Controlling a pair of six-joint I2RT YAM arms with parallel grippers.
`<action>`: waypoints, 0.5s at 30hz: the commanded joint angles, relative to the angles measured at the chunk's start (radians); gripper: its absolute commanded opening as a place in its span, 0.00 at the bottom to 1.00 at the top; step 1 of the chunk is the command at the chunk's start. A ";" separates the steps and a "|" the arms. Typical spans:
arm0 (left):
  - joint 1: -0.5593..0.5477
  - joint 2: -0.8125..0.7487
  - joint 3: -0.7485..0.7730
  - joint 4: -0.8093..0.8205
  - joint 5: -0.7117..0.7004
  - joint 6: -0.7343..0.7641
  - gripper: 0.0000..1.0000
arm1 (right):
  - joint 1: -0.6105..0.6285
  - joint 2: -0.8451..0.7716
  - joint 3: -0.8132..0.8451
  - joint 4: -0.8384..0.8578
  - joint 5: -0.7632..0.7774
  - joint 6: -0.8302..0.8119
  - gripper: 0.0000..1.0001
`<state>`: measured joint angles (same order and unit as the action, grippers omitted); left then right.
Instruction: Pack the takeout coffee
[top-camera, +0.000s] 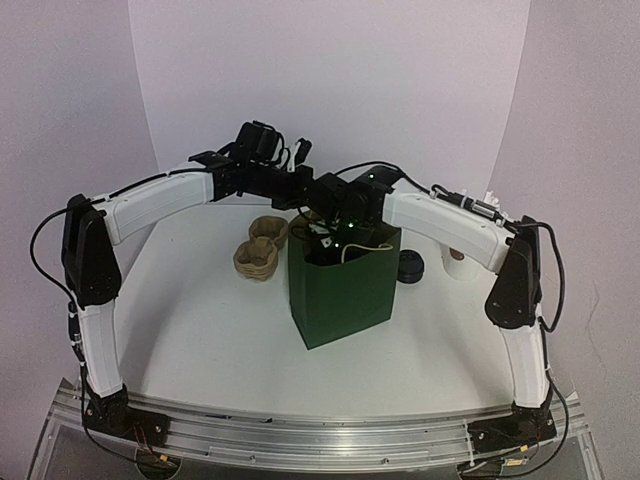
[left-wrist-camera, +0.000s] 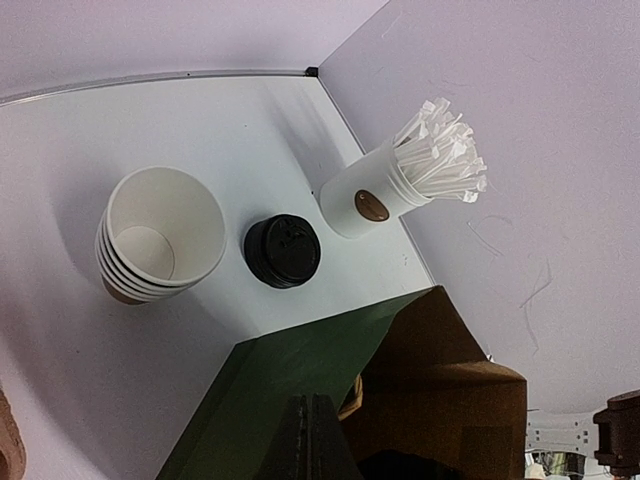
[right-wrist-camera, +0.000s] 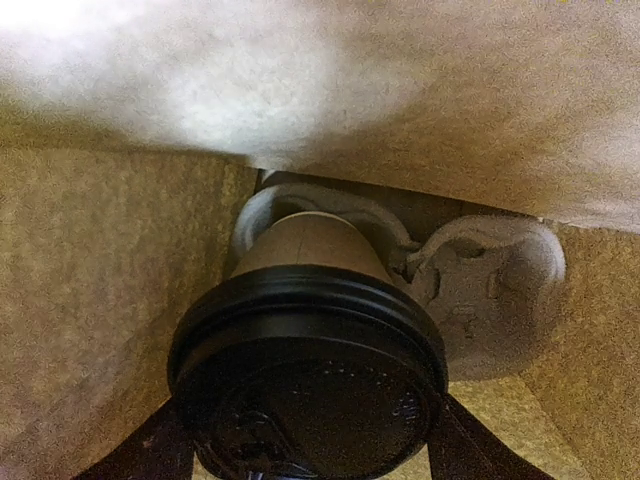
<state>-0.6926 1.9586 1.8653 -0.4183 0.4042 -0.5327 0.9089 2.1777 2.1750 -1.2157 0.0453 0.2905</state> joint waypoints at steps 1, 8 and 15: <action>0.003 -0.071 -0.014 0.032 -0.003 -0.002 0.00 | 0.005 0.040 -0.042 -0.001 -0.027 0.011 0.76; 0.003 -0.097 -0.050 0.049 0.003 0.003 0.00 | 0.005 0.060 -0.069 0.003 -0.033 0.013 0.76; 0.004 -0.115 -0.081 0.069 0.017 0.005 0.00 | 0.004 0.080 -0.068 0.002 -0.023 0.008 0.76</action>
<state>-0.6926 1.9086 1.7916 -0.3886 0.4011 -0.5323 0.9089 2.2299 2.1128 -1.1919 0.0216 0.2962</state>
